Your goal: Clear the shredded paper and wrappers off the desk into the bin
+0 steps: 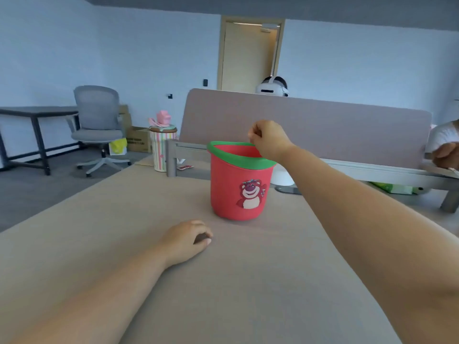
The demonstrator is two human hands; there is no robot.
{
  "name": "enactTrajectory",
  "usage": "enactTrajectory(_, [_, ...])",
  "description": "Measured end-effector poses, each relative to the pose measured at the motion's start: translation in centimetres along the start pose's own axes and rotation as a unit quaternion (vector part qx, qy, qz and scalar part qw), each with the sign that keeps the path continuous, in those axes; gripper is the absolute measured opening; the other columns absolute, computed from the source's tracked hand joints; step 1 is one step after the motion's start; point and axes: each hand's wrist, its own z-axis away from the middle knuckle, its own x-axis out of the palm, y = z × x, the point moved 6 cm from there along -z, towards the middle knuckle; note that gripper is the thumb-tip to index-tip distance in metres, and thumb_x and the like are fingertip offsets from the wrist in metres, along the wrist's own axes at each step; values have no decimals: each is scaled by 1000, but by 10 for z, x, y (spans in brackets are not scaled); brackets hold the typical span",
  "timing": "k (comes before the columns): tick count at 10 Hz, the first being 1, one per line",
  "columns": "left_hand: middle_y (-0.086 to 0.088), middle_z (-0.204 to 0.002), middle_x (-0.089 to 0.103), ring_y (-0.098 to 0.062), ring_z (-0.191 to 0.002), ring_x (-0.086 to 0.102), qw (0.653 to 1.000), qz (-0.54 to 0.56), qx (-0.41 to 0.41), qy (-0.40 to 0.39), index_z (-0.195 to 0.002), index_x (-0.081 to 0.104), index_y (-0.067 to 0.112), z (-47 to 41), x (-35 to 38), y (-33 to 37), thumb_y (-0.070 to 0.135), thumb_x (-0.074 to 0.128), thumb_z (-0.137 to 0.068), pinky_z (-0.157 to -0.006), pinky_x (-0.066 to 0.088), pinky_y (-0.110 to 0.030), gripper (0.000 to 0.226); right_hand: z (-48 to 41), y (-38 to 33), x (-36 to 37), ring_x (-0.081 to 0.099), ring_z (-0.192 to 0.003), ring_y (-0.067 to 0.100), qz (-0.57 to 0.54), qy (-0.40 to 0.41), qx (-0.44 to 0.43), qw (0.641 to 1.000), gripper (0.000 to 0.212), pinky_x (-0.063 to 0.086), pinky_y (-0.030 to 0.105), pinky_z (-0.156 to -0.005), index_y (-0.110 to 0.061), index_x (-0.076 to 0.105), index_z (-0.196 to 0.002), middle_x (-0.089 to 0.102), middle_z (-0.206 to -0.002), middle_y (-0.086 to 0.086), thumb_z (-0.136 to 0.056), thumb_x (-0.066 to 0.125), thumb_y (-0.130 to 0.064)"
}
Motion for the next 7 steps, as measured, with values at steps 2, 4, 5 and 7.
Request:
enactTrajectory(2, [1,-118,60,-15,-113,55,998,42,-36,35,-107,66,18,0,0,-16,25,56,-88,-97,41,-25,22,-10,10,15,52,-85,14,20,-17,30,999,23,41,22,-77,0,68,-92,59,-87,1,-83,48,4])
enactTrajectory(4, [0,-117,59,-12,-112,55,996,76,-44,35,-105,67,16,1,1,-18,24,59,-87,-97,39,-22,21,-12,15,12,56,-72,16,37,-7,42,998,31,47,26,-72,-22,53,-53,65,-76,1,-78,67,-10])
enactTrajectory(5, [1,-117,59,-13,-112,55,995,83,-51,26,-104,67,17,1,2,-19,24,59,-87,-98,40,-24,20,-8,16,14,57,-73,21,46,-7,33,998,22,47,31,-71,-14,65,-66,69,-82,5,-84,63,-28])
enactTrajectory(7, [0,-129,54,-16,-124,46,999,33,-41,10,-116,62,17,-1,-1,-12,20,48,-93,-103,34,-23,27,18,22,14,13,-141,33,55,-7,-5,998,55,14,44,-116,-29,31,-141,17,-156,4,-92,42,-7])
